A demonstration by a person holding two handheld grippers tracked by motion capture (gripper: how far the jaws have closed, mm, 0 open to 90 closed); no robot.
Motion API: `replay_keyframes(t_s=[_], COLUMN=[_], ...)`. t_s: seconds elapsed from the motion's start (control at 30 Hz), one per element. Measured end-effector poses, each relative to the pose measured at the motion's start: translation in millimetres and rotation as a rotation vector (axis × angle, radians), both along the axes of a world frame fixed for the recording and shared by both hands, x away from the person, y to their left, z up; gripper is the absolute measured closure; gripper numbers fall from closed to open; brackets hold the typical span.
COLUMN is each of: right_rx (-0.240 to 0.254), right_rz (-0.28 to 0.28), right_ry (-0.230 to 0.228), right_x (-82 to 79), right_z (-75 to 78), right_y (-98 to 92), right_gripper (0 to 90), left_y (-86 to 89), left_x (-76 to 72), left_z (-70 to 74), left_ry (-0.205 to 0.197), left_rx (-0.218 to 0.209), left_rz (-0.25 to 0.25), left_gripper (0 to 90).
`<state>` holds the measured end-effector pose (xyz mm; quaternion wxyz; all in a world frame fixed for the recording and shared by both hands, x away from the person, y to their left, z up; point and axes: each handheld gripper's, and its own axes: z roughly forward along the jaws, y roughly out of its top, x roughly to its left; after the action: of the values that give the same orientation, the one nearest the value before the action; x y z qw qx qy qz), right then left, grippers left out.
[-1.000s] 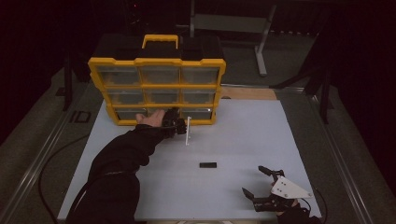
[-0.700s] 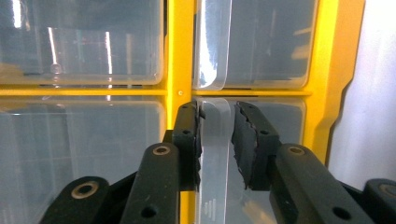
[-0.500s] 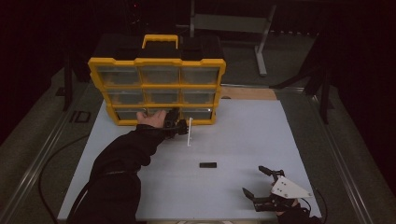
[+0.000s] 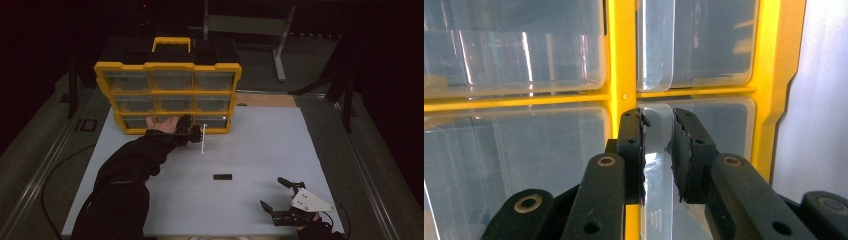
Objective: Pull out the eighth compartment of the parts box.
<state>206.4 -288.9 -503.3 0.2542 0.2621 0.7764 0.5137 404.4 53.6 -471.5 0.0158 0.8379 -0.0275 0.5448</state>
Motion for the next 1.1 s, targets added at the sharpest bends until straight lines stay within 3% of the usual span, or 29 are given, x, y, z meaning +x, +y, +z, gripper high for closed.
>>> replay_keyframes(t_s=[0.13,0.7,1.1], right_rx=[-0.004,-0.003,-0.003], right_rz=[0.001,0.0,-0.006], right_ry=[-0.006,-0.003,-0.005], right_x=[-0.2,-0.2,-0.1], right_z=[0.5,0.3,0.6], right_y=[-0.5,-0.3,-0.7], right_gripper=[7.4,7.4,7.4], left_y=[-0.5,1.2,-0.2], left_x=[-3.1,-5.8,-12.8], left_z=[-1.1,-3.2,0.1], left_ry=[-0.006,-0.009,0.01], left_rx=[0.017,0.006,0.021], left_rz=[0.001,-0.017,-0.018], left_gripper=[76.5,76.4,76.3])
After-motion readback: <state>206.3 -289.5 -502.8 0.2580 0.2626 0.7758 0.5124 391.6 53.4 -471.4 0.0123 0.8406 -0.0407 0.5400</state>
